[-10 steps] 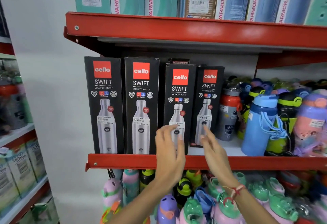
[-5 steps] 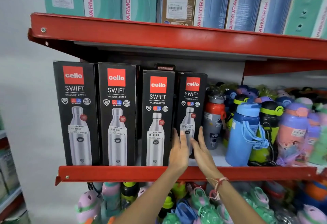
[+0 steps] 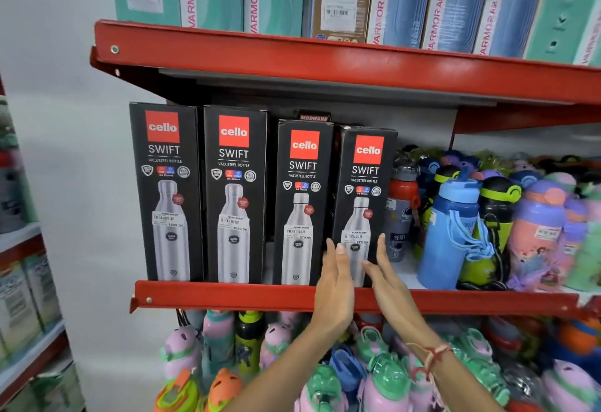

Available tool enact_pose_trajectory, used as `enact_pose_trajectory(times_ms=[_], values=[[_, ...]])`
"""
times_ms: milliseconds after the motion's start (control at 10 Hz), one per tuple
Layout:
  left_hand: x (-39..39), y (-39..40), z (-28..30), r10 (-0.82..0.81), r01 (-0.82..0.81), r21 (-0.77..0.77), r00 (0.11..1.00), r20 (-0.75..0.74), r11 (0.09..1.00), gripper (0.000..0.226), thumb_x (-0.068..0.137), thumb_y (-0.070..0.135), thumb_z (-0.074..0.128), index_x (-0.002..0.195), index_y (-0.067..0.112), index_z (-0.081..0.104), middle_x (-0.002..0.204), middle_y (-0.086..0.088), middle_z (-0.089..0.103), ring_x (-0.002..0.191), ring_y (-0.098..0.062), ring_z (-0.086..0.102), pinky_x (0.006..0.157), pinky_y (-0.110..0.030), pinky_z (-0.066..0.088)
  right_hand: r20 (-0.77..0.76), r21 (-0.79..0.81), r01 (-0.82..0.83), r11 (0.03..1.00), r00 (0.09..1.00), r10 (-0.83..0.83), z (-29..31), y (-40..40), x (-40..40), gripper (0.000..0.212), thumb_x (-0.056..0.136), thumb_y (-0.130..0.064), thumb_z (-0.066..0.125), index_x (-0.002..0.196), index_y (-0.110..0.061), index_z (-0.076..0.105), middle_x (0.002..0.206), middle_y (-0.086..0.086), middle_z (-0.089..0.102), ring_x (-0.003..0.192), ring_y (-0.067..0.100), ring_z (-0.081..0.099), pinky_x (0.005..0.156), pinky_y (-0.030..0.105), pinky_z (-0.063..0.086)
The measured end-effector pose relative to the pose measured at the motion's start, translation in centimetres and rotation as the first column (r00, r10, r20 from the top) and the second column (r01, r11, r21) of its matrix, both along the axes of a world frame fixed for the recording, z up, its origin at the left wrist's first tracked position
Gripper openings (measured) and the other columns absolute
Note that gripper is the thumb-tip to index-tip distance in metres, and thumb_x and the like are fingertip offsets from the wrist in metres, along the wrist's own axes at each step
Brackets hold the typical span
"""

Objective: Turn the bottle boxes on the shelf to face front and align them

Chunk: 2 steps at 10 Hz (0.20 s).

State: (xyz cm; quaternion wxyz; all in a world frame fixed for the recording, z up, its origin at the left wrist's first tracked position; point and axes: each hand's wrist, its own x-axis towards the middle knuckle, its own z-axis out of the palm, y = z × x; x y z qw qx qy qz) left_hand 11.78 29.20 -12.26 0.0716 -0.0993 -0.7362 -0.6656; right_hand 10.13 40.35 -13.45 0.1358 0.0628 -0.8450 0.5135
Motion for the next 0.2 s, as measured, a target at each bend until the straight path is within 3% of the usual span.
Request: enact_pose_trajectory(times_ms=[100, 200], values=[[1.1, -1.0, 1.3, -0.003, -0.001, -0.049, 0.996, -0.086, 0.999, 0.062, 0.095, 0.055, 0.018, 0.15, 0.029, 0.004, 0.157, 0.015, 0.012, 0.145, -0.004, 0.012, 0.111, -0.018, 0.007, -0.098, 0.069, 0.092, 0.993, 0.992, -0.085, 1.6, -1.0, 0.9, 0.06, 0.097, -0.045, 0.033, 0.145, -0.045, -0.004, 0.159, -0.008, 0.012, 0.143, 0.01, 0.018, 0.111, 0.032, 0.02], [2.3, -3.6, 5.8, 0.126, -0.129, 0.019, 0.919, -0.373, 0.992, 0.056, 0.1, 0.043, 0.024, 0.15, 0.025, 0.008, 0.158, 0.014, 0.009, 0.146, -0.001, 0.008, 0.119, -0.023, 0.007, -0.509, 0.213, 0.294, 0.932, 0.847, -0.151, 6.5, -2.5, 2.6, 0.064, 0.098, -0.047, 0.028, 0.15, -0.029, -0.003, 0.161, -0.007, 0.0, 0.145, 0.005, -0.001, 0.119, 0.035, 0.007]])
